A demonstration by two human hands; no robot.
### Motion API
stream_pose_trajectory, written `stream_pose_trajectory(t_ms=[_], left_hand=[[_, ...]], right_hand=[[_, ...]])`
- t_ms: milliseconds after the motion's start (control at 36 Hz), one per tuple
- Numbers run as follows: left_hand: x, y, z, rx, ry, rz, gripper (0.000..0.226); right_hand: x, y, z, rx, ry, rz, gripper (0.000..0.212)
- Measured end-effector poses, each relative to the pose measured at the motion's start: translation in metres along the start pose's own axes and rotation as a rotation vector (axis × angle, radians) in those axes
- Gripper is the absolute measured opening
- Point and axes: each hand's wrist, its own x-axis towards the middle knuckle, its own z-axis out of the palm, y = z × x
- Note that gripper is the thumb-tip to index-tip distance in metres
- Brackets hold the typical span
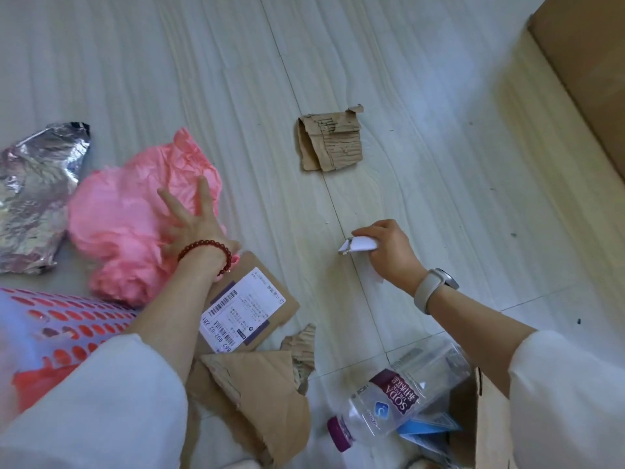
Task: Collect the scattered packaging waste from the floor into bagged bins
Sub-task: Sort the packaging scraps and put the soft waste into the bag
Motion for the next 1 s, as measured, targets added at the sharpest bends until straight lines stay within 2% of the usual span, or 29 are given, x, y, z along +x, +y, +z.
stream_pose_trajectory(t_ms=[56, 111, 139, 250, 417, 528, 667, 750, 806, 917, 1000], left_hand=[[-0.002, -0.006, 0.009, -0.112, -0.004, -0.028, 0.091], [-0.008, -0.010, 0.014, -0.047, 0.063, 0.082, 0.065], [-0.013, -0.010, 0.013, -0.022, 0.099, 0.152, 0.060], [-0.044, 0.009, -0.017, -0.222, 0.200, 0.279, 0.047], [-0.114, 0.028, -0.104, -0.619, 0.272, 0.444, 0.046], [-0.160, 0.011, -0.169, -0.923, 0.218, 0.371, 0.047], [-0.219, -0.039, -0.251, -1.317, 0.119, 0.132, 0.039], [-0.242, -0.087, -0.283, -1.502, 0.116, -0.045, 0.040], [-0.251, -0.122, -0.301, -1.625, 0.125, -0.129, 0.026], [-0.263, -0.187, -0.317, -1.779, 0.092, -0.220, 0.016], [-0.257, -0.230, -0.299, -1.721, 0.093, -0.253, 0.048]], right_hand=[[-0.004, 0.000, -0.001, -0.001, -0.006, 0.003, 0.042], [-0.007, 0.000, -0.004, 0.012, -0.009, 0.023, 0.043], [-0.010, 0.000, -0.007, 0.021, -0.007, 0.039, 0.043], [-0.027, -0.016, -0.034, 0.110, 0.004, 0.121, 0.046], [-0.080, -0.088, -0.095, 0.273, 0.030, 0.233, 0.047], [-0.116, -0.158, -0.131, 0.460, 0.015, 0.293, 0.047], [-0.152, -0.256, -0.156, 0.618, -0.010, 0.293, 0.049], [-0.171, -0.314, -0.151, 0.648, -0.081, 0.271, 0.047], [-0.182, -0.348, -0.141, 0.649, -0.154, 0.255, 0.042], [-0.204, -0.408, -0.106, 0.612, -0.261, 0.200, 0.037], [-0.210, -0.440, -0.068, 0.576, -0.285, 0.154, 0.037]])
